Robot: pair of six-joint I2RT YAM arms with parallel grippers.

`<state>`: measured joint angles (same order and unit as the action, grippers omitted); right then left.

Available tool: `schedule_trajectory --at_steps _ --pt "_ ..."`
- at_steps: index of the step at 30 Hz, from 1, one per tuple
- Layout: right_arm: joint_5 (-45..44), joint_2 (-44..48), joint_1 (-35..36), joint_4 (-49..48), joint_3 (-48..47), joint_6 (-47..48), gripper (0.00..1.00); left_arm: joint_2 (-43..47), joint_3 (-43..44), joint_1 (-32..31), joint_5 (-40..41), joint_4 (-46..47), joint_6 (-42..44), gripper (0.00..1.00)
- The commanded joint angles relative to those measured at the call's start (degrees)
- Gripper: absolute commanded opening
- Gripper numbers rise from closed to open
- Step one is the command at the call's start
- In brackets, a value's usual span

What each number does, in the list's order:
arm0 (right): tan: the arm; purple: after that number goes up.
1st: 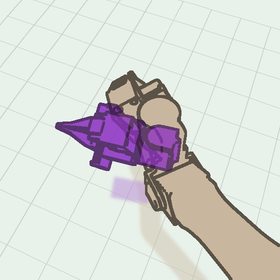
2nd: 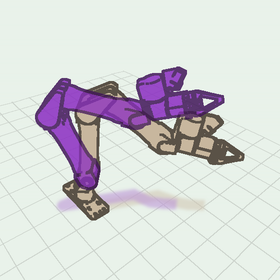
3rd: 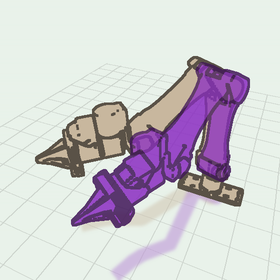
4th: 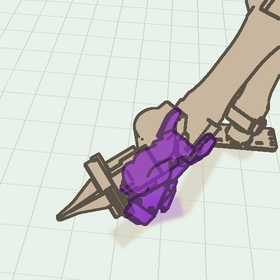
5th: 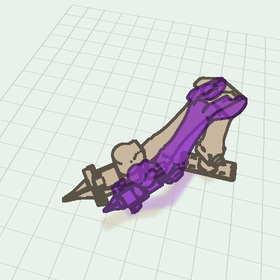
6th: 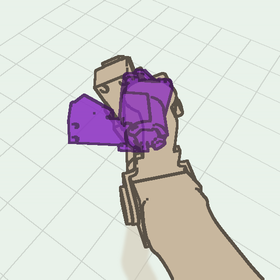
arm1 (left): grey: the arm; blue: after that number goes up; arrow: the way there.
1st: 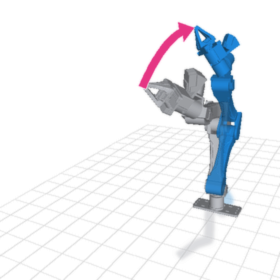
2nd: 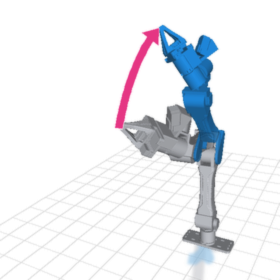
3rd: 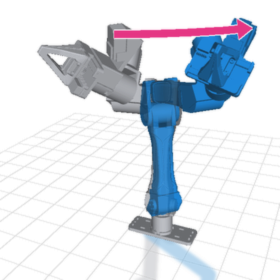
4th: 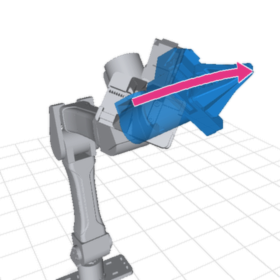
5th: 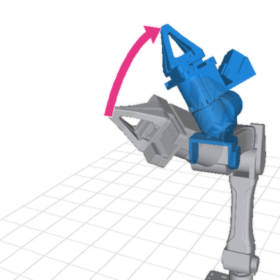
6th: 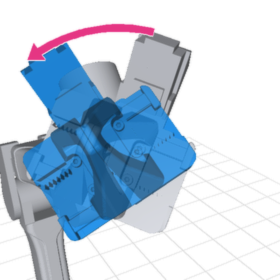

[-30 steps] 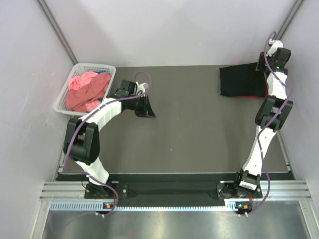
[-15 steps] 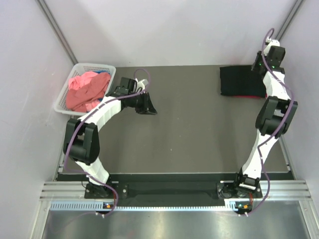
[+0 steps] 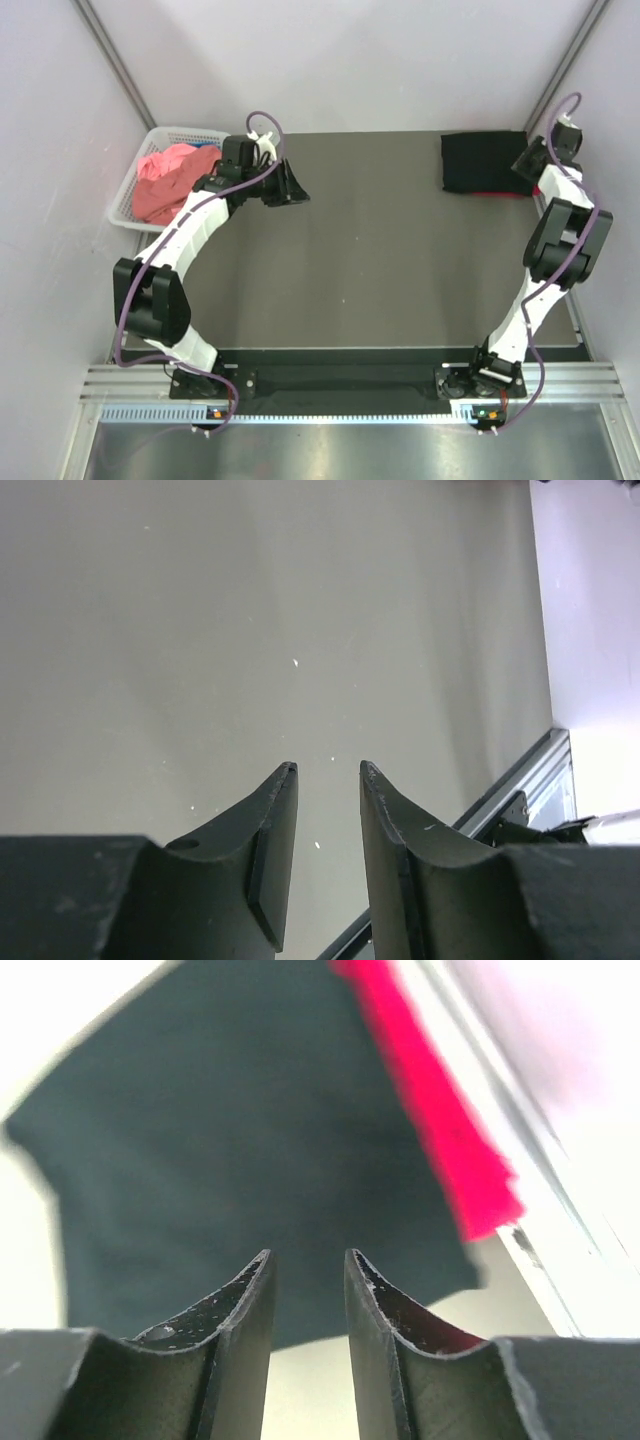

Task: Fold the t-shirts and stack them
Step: Neatly place the folded tshirt to the corner

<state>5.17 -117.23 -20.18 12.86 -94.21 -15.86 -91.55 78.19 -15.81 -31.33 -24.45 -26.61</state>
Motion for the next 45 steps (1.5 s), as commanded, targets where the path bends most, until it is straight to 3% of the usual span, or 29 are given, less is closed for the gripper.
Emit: schedule_trajectory --at_steps 1,10,16,20,22,25,28,33,37,40,45 --pt "-1.04 -3.96 -3.19 -2.75 -1.49 -8.83 0.33 2.51 -1.02 0.08 1.71 1.16 -1.42 0.36" --pt "-2.54 -10.47 -6.97 -5.30 -4.14 -9.45 0.24 2.42 -0.24 0.61 8.48 -2.89 0.15 0.37" --pt "-1.49 -6.70 -7.77 -6.01 -3.00 -7.96 0.26 3.57 -0.59 1.92 11.72 -2.45 -0.28 0.39" --pt "-0.42 -0.48 -6.89 -2.50 -2.64 -7.44 0.36 4.45 0.03 5.51 12.53 1.32 -4.57 0.45" --pt "-0.60 2.08 -6.10 1.87 -2.73 -7.08 0.40 5.76 -0.50 6.84 10.52 6.92 -6.95 0.56" --pt "-0.95 7.88 -4.61 8.46 -2.29 -6.29 0.54 6.03 0.37 8.34 6.74 9.15 -8.28 0.99" --pt "-1.21 16.04 -1.89 13.57 2.17 -5.15 0.99 5.77 3.80 8.34 5.50 7.31 -6.70 0.99" --pt "3.67 33.09 6.28 15.71 12.19 -5.14 1.00 8.75 1.88 9.13 5.50 8.79 -7.04 0.99" --pt "9.34 43.38 17.59 11.31 22.47 -7.70 1.00 13.40 -4.78 11.77 -2.32 17.84 -11.88 0.99" --pt "10.29 48.84 23.42 11.92 26.00 -7.79 1.00 15.69 -5.59 11.95 -4.96 16.20 -11.10 0.99" --pt "15.92 55.52 23.70 13.23 31.19 -8.05 1.00 23.05 -10.94 10.72 -5.59 13.81 -5.92 0.99"
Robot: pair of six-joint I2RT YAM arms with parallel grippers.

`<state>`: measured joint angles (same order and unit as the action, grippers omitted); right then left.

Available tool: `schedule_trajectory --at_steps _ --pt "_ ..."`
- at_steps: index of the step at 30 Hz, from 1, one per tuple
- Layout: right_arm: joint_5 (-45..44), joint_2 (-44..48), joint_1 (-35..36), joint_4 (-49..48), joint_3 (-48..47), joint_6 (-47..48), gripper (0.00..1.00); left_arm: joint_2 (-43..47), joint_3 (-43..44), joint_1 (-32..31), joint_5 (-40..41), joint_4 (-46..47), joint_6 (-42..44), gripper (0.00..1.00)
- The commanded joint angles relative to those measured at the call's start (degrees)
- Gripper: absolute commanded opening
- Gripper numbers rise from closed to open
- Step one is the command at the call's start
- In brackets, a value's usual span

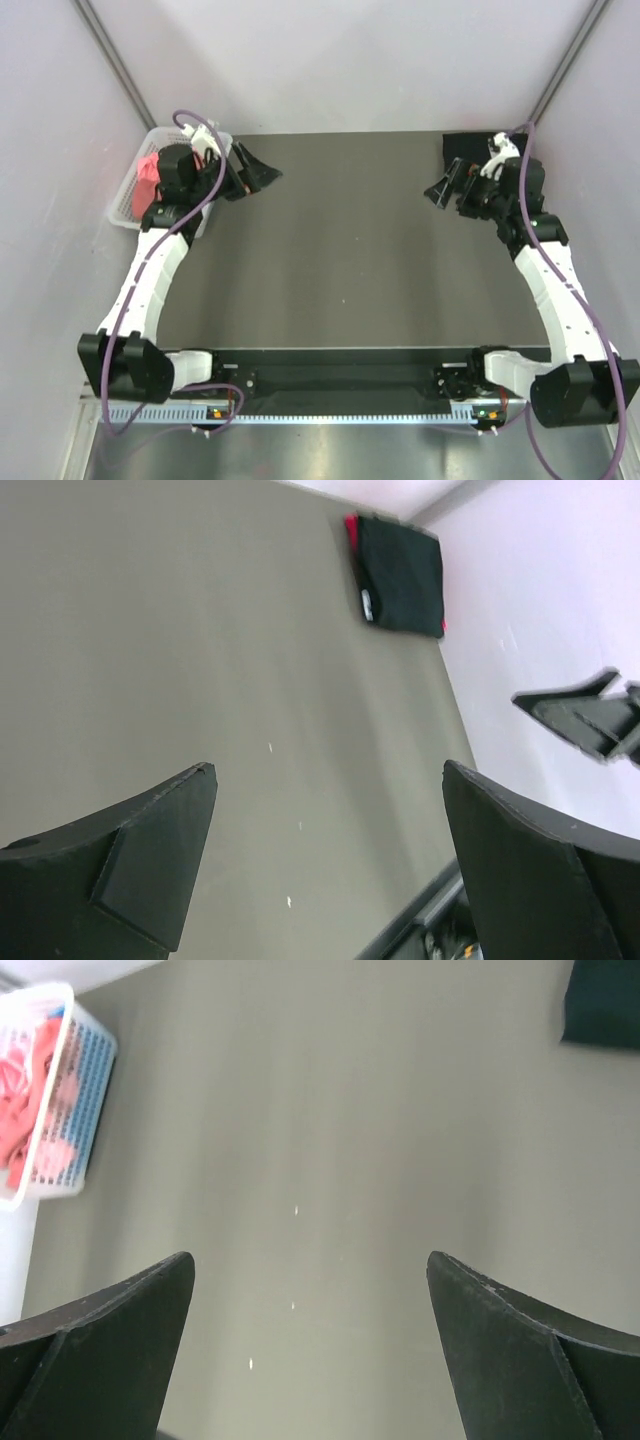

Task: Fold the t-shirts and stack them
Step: Neatly place the folded tshirt to the corner

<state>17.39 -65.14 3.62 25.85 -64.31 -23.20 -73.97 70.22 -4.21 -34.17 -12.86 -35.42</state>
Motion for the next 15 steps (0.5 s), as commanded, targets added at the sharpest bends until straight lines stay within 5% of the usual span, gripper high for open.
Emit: schedule_trajectory --at_steps 1,15 --pt "3.88 5.45 -0.10 -0.09 2.95 -0.97 1.00 6.81 -5.15 -2.02 -2.04 2.32 4.55 0.99" --pt "3.71 14.87 -0.10 -1.59 7.98 -2.20 1.00 12.01 -7.90 -4.84 -2.13 -4.27 8.52 0.99"
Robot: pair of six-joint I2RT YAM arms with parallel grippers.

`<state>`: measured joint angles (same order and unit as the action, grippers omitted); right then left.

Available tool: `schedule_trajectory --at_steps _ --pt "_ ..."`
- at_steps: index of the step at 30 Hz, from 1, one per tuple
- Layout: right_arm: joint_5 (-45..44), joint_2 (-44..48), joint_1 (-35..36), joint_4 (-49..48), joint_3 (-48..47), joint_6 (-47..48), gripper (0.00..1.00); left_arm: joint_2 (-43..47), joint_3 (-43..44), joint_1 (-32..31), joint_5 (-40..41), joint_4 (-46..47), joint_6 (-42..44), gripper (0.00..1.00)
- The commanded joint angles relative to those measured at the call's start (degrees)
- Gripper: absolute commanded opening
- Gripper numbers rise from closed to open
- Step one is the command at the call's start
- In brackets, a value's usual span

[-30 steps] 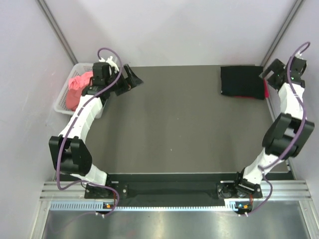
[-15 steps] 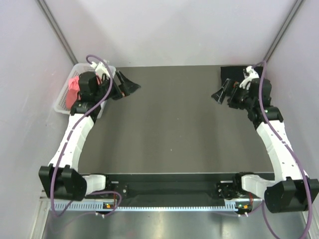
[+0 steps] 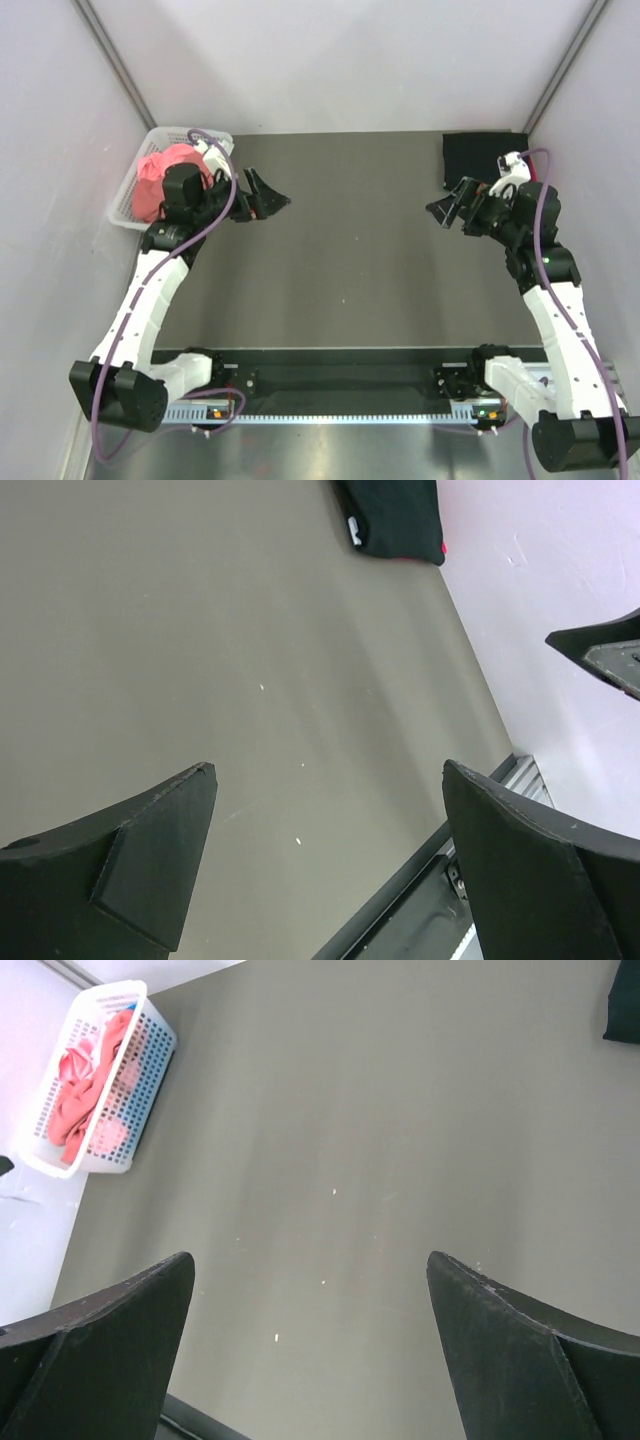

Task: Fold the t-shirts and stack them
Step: Neatly place the folded tshirt to the corner

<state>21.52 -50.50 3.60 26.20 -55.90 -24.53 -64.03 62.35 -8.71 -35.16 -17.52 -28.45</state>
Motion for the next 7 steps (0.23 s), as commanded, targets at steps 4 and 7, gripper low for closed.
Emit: schedule_trajectory --at_steps 4,7 --pt "-0.69 0.66 -0.08 -1.94 -0.35 -0.69 1.00 2.07 -0.38 -0.43 -0.97 0.38 1.20 0.99" --pt "-1.04 0.84 -0.08 -2.11 -0.53 -0.69 1.00 1.63 -0.03 -0.43 -0.88 0.38 1.20 0.99"
